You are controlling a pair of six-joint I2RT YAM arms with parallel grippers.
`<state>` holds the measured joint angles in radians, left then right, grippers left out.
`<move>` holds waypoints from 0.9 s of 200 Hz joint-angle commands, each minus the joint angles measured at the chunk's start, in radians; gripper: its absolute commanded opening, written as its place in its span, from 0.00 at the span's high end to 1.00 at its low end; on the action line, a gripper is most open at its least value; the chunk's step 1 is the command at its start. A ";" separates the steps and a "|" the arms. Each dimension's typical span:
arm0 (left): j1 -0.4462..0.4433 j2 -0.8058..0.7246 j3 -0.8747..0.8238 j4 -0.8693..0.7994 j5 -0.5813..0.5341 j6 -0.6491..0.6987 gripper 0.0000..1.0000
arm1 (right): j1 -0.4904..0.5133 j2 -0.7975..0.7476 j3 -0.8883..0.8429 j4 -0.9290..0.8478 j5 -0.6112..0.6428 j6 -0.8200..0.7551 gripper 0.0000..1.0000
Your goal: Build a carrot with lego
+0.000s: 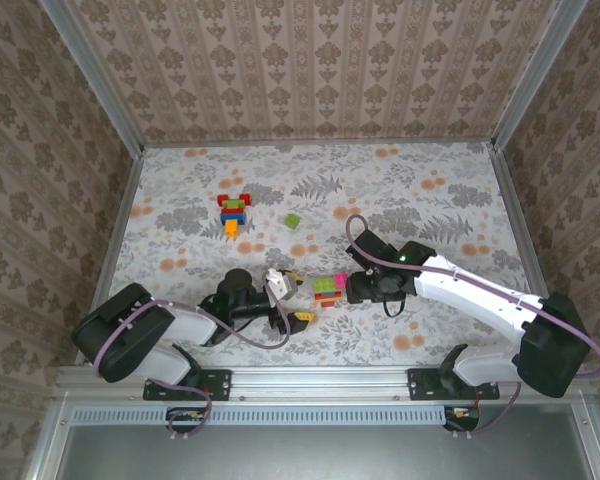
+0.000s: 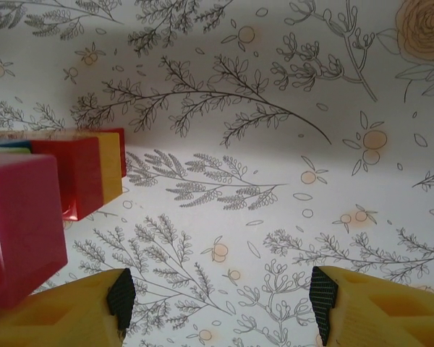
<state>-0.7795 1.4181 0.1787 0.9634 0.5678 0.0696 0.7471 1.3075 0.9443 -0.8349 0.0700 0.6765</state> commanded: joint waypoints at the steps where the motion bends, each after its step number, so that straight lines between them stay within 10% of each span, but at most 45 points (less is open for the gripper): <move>1: -0.008 0.003 0.010 -0.039 -0.011 -0.007 0.04 | -0.016 0.018 -0.006 0.015 -0.016 -0.028 0.32; 180: -0.015 0.039 0.032 -0.054 -0.003 0.012 0.04 | -0.137 0.218 0.133 0.034 0.011 -0.147 0.32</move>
<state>-0.7860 1.4448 0.1883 0.9112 0.5625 0.0708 0.6262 1.4891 1.0321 -0.8089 0.0677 0.5667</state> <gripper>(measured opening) 0.955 0.680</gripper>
